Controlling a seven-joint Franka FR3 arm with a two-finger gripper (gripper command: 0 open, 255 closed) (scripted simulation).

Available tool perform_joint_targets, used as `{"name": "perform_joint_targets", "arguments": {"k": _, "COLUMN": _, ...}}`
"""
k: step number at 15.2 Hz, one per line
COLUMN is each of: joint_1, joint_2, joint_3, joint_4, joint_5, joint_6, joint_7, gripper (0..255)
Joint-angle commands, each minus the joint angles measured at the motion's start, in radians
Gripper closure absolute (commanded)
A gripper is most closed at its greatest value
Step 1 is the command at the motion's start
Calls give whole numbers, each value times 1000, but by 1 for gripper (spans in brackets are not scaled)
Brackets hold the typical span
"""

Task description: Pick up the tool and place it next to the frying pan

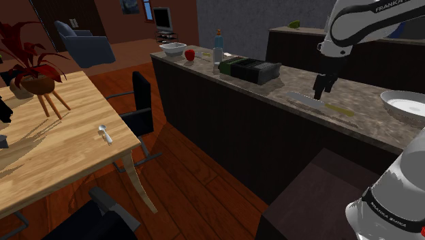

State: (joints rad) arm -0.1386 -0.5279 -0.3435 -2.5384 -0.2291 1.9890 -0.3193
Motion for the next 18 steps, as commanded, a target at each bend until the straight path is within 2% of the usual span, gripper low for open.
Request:
{"name": "perform_joint_targets", "arguments": {"k": 1, "joint_1": -1, "joint_2": 72, "joint_3": -52, "joint_4": 29, "joint_5": 0, "joint_6": 61, "joint_7": -61, "gripper": 0}}
{"name": "perform_joint_targets", "arguments": {"k": 6, "joint_1": 10, "joint_2": 243, "joint_3": -169, "joint_4": 100, "joint_5": 50, "joint_6": 193, "joint_7": -220, "gripper": 0}}
{"name": "perform_joint_targets", "arguments": {"k": 10, "joint_1": 27, "joint_2": 405, "joint_3": -253, "joint_4": 183, "joint_5": 159, "joint_6": 278, "joint_7": -381, "gripper": 0}}
{"name": "perform_joint_targets", "arguments": {"k": 18, "joint_1": 31, "joint_2": 497, "joint_3": -265, "joint_4": 150, "joint_5": 228, "joint_6": 389, "joint_7": -437, "gripper": 0}}
